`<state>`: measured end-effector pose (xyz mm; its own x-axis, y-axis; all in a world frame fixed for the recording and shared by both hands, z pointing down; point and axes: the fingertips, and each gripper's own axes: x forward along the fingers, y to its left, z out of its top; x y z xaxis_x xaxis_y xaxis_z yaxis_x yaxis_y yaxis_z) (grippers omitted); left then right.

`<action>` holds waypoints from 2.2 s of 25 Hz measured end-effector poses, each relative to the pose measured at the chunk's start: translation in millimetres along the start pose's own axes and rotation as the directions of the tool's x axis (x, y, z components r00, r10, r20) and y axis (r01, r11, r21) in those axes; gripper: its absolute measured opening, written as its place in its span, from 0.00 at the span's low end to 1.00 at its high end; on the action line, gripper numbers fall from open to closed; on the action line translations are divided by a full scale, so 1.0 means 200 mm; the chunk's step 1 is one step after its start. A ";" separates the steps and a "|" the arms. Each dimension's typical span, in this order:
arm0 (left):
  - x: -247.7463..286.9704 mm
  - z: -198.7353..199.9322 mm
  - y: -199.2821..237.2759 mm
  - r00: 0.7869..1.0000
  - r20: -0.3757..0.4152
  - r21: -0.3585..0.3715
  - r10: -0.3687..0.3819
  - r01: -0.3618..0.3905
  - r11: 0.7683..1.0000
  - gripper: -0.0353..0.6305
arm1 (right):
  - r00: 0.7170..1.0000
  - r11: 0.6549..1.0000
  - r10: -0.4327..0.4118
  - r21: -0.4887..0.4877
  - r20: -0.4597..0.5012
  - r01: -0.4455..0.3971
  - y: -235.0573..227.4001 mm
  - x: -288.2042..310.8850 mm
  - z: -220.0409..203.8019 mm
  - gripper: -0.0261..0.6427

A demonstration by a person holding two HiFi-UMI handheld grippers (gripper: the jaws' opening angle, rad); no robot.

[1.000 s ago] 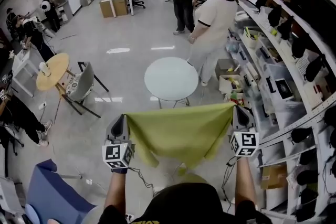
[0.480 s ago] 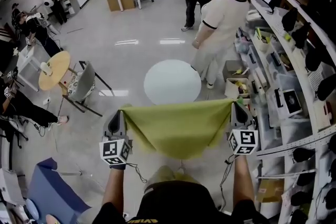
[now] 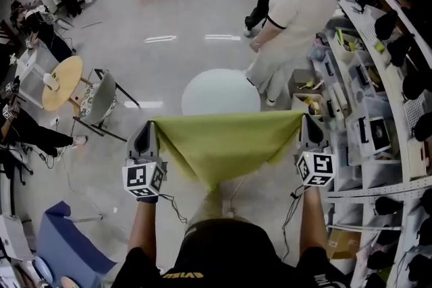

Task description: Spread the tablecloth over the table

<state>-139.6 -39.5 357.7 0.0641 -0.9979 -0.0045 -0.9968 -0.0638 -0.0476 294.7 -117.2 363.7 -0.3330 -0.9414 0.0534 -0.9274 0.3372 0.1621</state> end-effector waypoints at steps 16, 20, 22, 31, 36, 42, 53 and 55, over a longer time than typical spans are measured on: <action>1.05 0.00 0.62 0.997 0.010 -0.050 -0.079 0.080 0.996 0.08 | 0.996 0.996 -0.078 -0.052 -0.041 0.076 0.14 1.13 0.19 0.04; 1.30 -0.01 0.64 0.996 0.006 -0.048 -0.092 0.092 0.995 0.08 | 0.994 0.995 -0.091 -0.037 -0.058 0.089 0.07 1.35 0.16 0.04; 1.43 -0.02 0.65 0.996 0.004 -0.049 -0.092 0.092 0.995 0.08 | 0.994 0.995 -0.090 -0.037 -0.063 0.087 0.04 1.47 0.14 0.04; 2.09 -0.16 0.71 0.998 -0.054 -0.039 -0.037 0.035 0.999 0.08 | 0.996 1.000 -0.020 0.019 -0.092 0.022 -0.16 2.17 -0.05 0.04; 2.50 -0.20 0.63 0.995 -0.097 -0.025 -0.024 0.022 0.999 0.08 | 0.993 0.998 0.014 0.061 -0.117 -0.007 -0.37 2.51 -0.17 0.04; 2.93 -0.39 0.62 0.985 -0.168 -0.012 -0.042 0.041 0.999 0.08 | 0.978 0.997 0.041 0.076 -0.203 -0.026 -0.48 2.84 -0.39 0.04; 3.43 -1.03 0.81 0.919 -0.382 -0.019 -0.100 0.101 0.995 0.08 | 0.928 0.997 0.039 0.075 -0.372 -0.012 -0.37 3.36 -0.85 0.04; 3.49 -1.15 0.83 0.904 -0.416 -0.020 -0.097 0.098 0.995 0.08 | 0.915 0.998 0.042 0.068 -0.401 -0.016 -0.34 3.43 -0.95 0.04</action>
<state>-272.1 -748.0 576.0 0.1354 -0.8990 0.4165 -0.9865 -0.1614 -0.0278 161.3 -786.6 575.9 -0.2754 -0.8490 0.4509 -0.9313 0.3520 0.0940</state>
